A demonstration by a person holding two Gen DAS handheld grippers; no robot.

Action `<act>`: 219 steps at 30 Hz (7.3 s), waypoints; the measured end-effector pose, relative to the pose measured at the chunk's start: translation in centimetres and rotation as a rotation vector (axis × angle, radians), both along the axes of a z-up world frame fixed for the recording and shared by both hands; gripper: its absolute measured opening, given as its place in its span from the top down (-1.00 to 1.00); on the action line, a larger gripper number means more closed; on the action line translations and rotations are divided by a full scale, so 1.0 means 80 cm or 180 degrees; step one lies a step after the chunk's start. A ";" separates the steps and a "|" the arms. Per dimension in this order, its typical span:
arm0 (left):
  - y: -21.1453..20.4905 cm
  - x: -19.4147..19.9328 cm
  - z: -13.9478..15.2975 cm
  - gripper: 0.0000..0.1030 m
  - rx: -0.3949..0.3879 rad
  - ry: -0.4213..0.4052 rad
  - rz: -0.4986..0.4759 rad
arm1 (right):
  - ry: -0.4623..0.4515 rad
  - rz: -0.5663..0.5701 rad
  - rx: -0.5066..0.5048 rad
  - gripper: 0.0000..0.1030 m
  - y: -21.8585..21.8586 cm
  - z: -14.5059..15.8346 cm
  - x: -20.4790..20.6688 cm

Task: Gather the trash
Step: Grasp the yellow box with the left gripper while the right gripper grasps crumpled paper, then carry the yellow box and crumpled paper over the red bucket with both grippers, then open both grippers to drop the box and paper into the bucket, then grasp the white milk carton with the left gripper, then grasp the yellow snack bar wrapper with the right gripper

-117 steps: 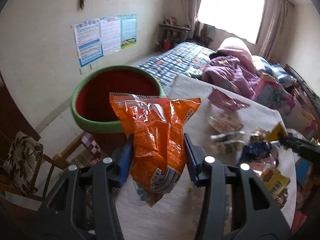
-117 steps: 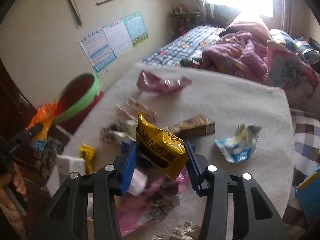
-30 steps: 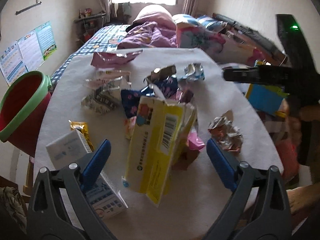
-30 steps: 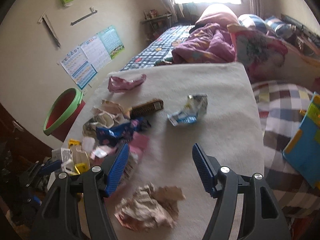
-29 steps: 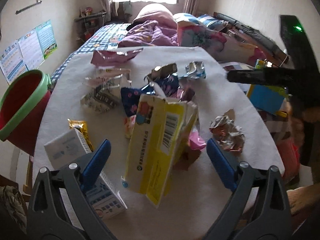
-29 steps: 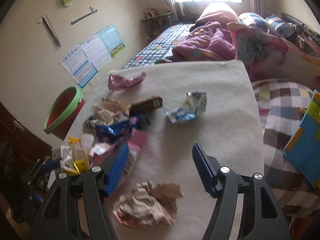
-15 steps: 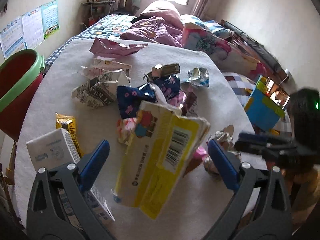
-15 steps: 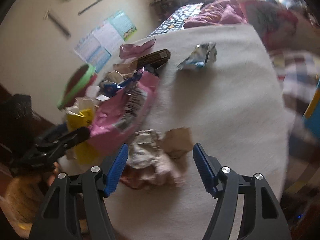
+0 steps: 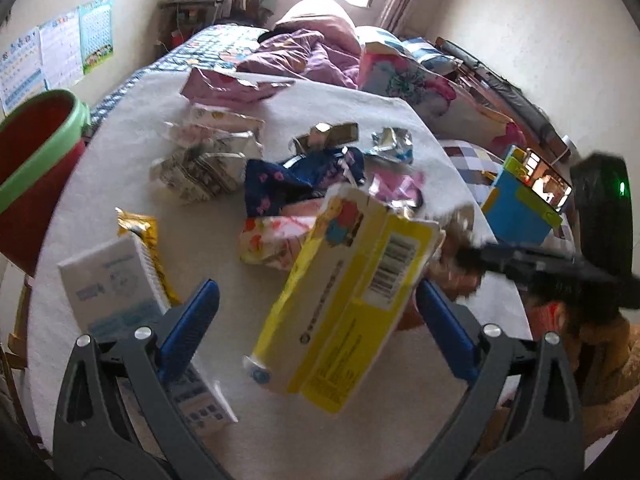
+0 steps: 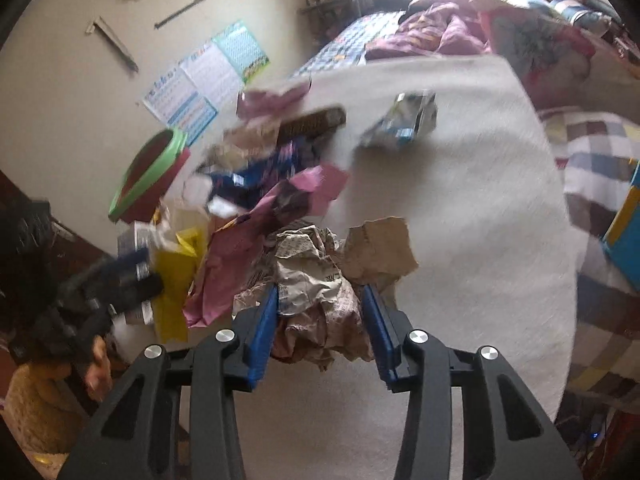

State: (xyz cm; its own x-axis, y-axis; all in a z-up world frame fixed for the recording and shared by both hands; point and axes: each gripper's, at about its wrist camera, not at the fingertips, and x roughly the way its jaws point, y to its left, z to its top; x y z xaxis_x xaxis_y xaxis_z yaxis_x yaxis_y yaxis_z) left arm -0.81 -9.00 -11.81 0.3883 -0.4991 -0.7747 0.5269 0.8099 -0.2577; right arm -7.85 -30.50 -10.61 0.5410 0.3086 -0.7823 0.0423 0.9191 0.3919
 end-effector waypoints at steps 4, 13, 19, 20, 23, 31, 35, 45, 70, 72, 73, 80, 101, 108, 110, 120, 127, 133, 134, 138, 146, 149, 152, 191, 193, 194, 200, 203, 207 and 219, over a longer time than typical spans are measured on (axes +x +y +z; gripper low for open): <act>-0.017 -0.003 -0.008 -0.87 0.0088 -0.0020 -0.0137 | -0.0028 -0.0086 0.0017 0.20 -0.009 0.002 -0.001; -0.039 -0.009 -0.011 -0.18 0.0164 -0.0019 -0.0366 | -0.0114 -0.0148 -0.0005 0.20 -0.009 0.016 -0.004; -0.019 -0.013 0.028 0.16 -0.0063 -0.0259 -0.0207 | -0.0384 -0.0230 -0.0036 0.20 -0.011 0.053 -0.001; -0.012 -0.011 0.036 0.18 -0.0131 -0.0287 -0.0142 | -0.0435 -0.0229 -0.0061 0.20 -0.009 0.060 0.001; 0.005 -0.001 0.055 0.24 -0.0279 -0.0312 0.0038 | -0.0543 -0.0217 -0.0105 0.20 -0.002 0.075 0.006; 0.058 0.013 0.092 0.27 -0.0326 -0.0577 0.0563 | -0.0657 -0.0065 -0.0149 0.20 0.038 0.092 0.033; 0.088 0.015 0.095 0.27 -0.0227 -0.0656 0.0755 | -0.0659 0.0062 -0.0114 0.20 0.067 0.091 0.049; 0.165 0.048 0.089 0.27 -0.0182 -0.0627 0.0899 | -0.0639 0.0195 -0.0120 0.20 0.154 0.094 0.093; 0.316 0.144 0.084 0.27 -0.0103 -0.0692 0.1070 | -0.0700 0.0487 -0.0200 0.20 0.332 0.105 0.221; 0.322 0.150 0.080 0.27 -0.0104 -0.0665 0.1104 | -0.0707 0.0519 -0.0208 0.20 0.341 0.105 0.229; 0.325 0.153 0.078 0.27 -0.0103 -0.0655 0.1117 | -0.0707 0.0538 -0.0203 0.20 0.346 0.106 0.235; 0.335 0.185 0.070 0.27 0.0037 -0.0636 0.1186 | -0.0761 0.0595 -0.0224 0.20 0.364 0.106 0.268; 0.359 0.263 0.022 0.27 0.0168 -0.0269 0.1216 | -0.0371 0.0724 -0.0034 0.17 0.412 0.048 0.350; 0.358 0.263 0.020 0.25 0.0181 -0.0272 0.1264 | -0.0398 0.0740 -0.0072 0.13 0.418 0.044 0.348; 0.360 0.263 0.021 0.20 0.0168 -0.0270 0.1289 | -0.0420 0.0733 -0.0080 0.06 0.418 0.046 0.346; 0.366 0.253 0.038 -0.41 0.0066 -0.0459 0.1464 | -0.0600 0.0671 -0.0026 -0.26 0.408 0.068 0.340; 0.361 0.238 0.048 -0.41 0.0074 -0.0483 0.1496 | -0.0740 0.0604 -0.0058 -0.26 0.388 0.093 0.316; 0.342 0.213 0.060 -0.41 0.0067 -0.0547 0.1413 | -0.0841 0.0427 -0.0049 -0.26 0.345 0.114 0.283; 0.336 0.209 0.061 -0.41 0.0051 -0.0537 0.1391 | -0.0850 0.0393 -0.0053 -0.26 0.339 0.117 0.278; 0.303 0.193 0.060 -0.41 0.0028 -0.0500 0.1266 | -0.0863 0.0247 -0.0087 -0.26 0.304 0.121 0.247; 0.212 0.138 0.058 -0.41 0.0016 -0.0421 0.0908 | -0.0726 -0.0105 -0.0157 -0.26 0.206 0.100 0.190; 0.185 0.110 0.054 -0.51 -0.0043 -0.0331 0.0847 | -0.0610 -0.0266 -0.0187 -0.26 0.159 0.090 0.170; 0.163 0.085 0.045 -0.56 -0.0145 -0.0146 0.0860 | -0.0533 -0.0355 -0.0241 -0.26 0.123 0.082 0.148; 0.166 -0.019 0.051 -0.05 0.0252 -0.0350 0.2144 | -0.0280 0.0953 -0.0063 -0.28 0.192 0.023 0.133; 0.177 -0.022 0.051 -0.05 0.0249 -0.0332 0.2225 | -0.0190 0.1031 -0.0031 -0.24 0.211 0.009 0.139; 0.179 -0.021 0.051 -0.05 0.0251 -0.0324 0.2245 | -0.0161 0.1050 -0.0007 -0.22 0.217 0.004 0.142; 0.184 -0.024 0.050 -0.05 0.0256 -0.0308 0.2267 | -0.0002 0.1086 0.0120 -0.18 0.247 -0.016 0.166; 0.187 -0.025 0.049 -0.05 0.0255 -0.0303 0.2264 | 0.0007 0.1122 0.0083 -0.10 0.258 -0.021 0.172; 0.188 -0.021 0.049 -0.05 0.0253 -0.0283 0.2257 | 0.0102 0.1195 0.0069 0.26 0.269 -0.032 0.176; 0.179 -0.008 0.049 -0.05 0.0275 -0.0307 0.2148 | -0.0175 0.1162 0.0126 0.49 0.241 0.004 0.154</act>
